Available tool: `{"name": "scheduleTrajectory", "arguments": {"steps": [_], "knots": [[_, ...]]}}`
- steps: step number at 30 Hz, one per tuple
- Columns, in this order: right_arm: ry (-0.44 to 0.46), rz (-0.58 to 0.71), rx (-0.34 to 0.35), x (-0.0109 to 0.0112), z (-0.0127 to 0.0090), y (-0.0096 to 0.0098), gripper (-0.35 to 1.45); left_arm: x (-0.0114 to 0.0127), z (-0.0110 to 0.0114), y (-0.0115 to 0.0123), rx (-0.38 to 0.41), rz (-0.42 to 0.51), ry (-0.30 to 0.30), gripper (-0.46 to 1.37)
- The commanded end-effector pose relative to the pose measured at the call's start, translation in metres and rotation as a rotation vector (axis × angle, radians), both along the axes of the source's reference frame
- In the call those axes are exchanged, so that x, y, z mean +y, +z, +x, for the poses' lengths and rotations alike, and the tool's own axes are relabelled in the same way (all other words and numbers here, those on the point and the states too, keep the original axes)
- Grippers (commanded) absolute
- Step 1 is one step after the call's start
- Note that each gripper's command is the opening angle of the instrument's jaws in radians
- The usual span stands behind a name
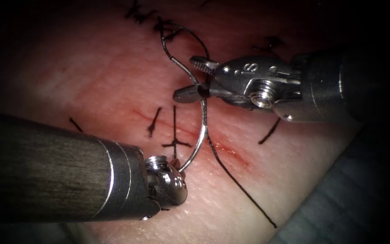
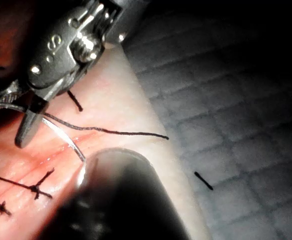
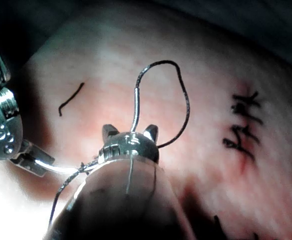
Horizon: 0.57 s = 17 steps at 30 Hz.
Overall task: Wound Closure
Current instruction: Hand over the needle from the left to the right gripper
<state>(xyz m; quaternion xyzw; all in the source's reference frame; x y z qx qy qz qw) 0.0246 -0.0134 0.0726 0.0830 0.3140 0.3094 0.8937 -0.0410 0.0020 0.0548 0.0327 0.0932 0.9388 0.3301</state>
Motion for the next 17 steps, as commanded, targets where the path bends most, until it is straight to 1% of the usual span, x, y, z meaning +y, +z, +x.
{"name": "scheduleTrajectory", "arguments": {"steps": [1,6,8,9,10,11,17], "knots": [[0.001,-0.004,-0.004,0.0000,0.0000,0.0000,0.79,0.0000,-0.0001,0.0000,-0.002,0.003,0.001,-0.35],[-0.008,-0.014,-0.010,-0.0001,-0.0002,-0.0002,0.73,0.0000,-0.0001,0.0001,-0.001,0.003,0.000,-0.35],[-0.008,-0.013,-0.009,-0.0001,-0.0001,-0.0003,0.65,0.0001,-0.0001,0.0001,-0.001,0.003,0.000,-0.35],[-0.008,-0.014,-0.009,-0.0001,-0.0001,-0.0003,0.21,0.0001,0.0000,0.0002,-0.001,0.003,0.000,-0.35],[-0.010,-0.012,-0.010,-0.0002,-0.0001,-0.0004,-0.29,0.0002,0.0000,0.0002,-0.001,0.003,0.000,-0.35],[-0.008,-0.013,-0.009,-0.0002,0.0000,-0.0005,-0.35,0.0002,0.0000,0.0002,-0.001,0.003,0.000,-0.35],[0.003,-0.021,-0.007,-0.0001,0.0004,-0.0005,-0.35,0.0001,-0.0001,0.0003,0.000,0.002,0.000,-0.35]]}}
